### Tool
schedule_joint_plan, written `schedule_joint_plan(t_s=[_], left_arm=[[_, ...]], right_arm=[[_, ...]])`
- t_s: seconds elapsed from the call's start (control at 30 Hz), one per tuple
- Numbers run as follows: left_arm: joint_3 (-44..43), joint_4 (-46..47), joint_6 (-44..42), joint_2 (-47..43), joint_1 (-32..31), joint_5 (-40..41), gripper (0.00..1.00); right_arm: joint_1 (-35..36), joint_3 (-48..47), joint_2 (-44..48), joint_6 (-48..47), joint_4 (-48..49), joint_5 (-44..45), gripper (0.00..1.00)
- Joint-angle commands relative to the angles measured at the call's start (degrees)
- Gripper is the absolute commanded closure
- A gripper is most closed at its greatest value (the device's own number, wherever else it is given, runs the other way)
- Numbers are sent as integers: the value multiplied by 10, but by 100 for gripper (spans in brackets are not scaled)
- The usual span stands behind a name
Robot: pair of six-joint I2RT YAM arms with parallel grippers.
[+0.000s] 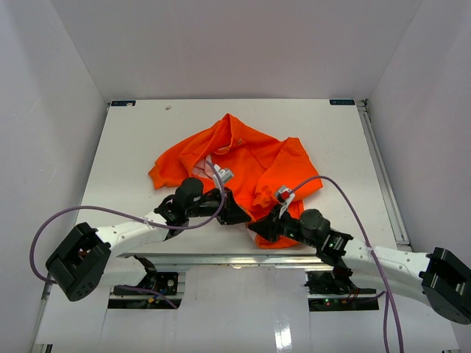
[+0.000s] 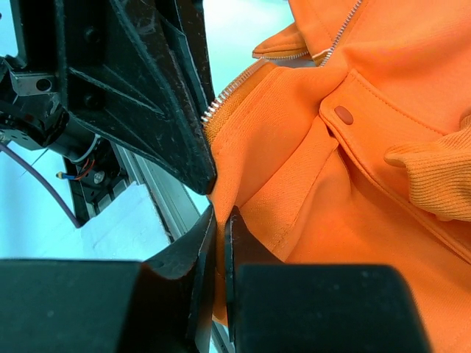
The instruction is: Zip up the jacket
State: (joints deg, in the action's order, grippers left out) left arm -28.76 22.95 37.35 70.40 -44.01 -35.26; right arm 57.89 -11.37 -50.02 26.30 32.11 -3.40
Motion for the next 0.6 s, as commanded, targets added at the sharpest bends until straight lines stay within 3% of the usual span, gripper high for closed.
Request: schedule_joint_plan(t_s=[0.0,0.1,0.57], left_arm=[[-44,-129,-79,-42,0,96,64],[-27,-128,-82,-64,0,123,62],[20,-75,-88,-57,0,61,59]], right_arm=[[2,5,21,-14,23,1,92],[2,8,30,-13,21,11,92],[2,24,51,-1,32,22,92]])
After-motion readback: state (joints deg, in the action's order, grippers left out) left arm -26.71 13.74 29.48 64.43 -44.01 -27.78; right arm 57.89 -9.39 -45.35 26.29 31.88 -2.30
